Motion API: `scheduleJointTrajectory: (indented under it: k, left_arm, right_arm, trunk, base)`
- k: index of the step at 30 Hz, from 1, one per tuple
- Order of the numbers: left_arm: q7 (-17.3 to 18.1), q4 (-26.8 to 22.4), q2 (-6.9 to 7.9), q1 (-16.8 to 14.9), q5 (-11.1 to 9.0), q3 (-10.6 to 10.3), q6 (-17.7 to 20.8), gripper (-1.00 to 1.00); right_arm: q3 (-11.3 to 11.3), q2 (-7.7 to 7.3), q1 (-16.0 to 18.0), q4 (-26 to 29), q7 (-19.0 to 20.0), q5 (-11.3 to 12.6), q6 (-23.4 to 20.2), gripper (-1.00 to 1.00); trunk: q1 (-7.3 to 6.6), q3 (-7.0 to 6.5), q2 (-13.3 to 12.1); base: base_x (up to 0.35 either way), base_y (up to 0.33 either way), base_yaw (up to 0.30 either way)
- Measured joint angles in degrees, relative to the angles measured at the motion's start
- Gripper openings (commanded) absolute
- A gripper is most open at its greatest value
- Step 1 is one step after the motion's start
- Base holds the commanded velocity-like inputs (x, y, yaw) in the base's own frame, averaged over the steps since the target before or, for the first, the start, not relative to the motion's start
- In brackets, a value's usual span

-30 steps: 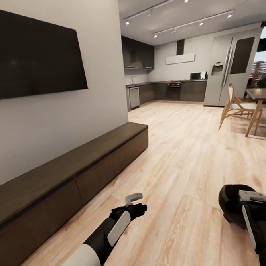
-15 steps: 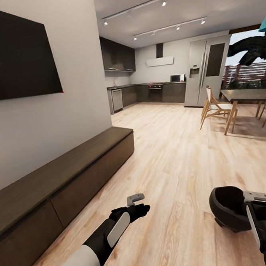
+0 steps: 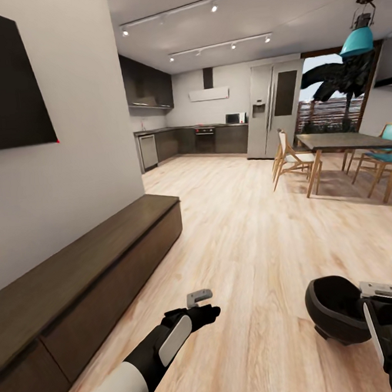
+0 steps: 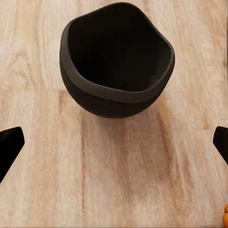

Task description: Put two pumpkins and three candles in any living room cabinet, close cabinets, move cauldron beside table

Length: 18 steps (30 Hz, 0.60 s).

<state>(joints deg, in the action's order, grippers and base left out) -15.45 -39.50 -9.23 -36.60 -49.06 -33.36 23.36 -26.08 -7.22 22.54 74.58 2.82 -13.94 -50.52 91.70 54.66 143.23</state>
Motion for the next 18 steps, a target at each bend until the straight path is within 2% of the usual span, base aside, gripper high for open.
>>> scheduleJointTrajectory:
  k: [11, 15, 18]
  left_arm:
    - [-0.02, 2.26, -0.30, -0.01, -0.14, 0.03, -1.80, 1.00]
    - [-0.01, 2.31, -0.34, -0.01, -0.07, -0.01, -1.97, 1.00]
    - [0.00, 2.33, -0.38, 0.00, -0.01, -0.06, -2.04, 1.00]
  right_arm:
    - [-0.01, 0.08, 0.01, -0.02, -0.19, -0.03, 0.00, 1.00]
    - [-0.01, 0.26, 0.01, 0.08, -0.24, -0.06, -0.02, 1.00]
    - [0.04, 0.32, 0.02, 0.18, -0.17, -0.04, -0.05, 1.00]
  trunk:
    - [0.00, -0.30, 0.00]
    - [-0.01, -0.45, 0.00]
    - [-0.01, -0.57, 0.00]
  base:
    - [0.226, 0.267, -0.279]
    - [0.304, 0.049, -0.279]
    - [0.330, -0.108, -0.278]
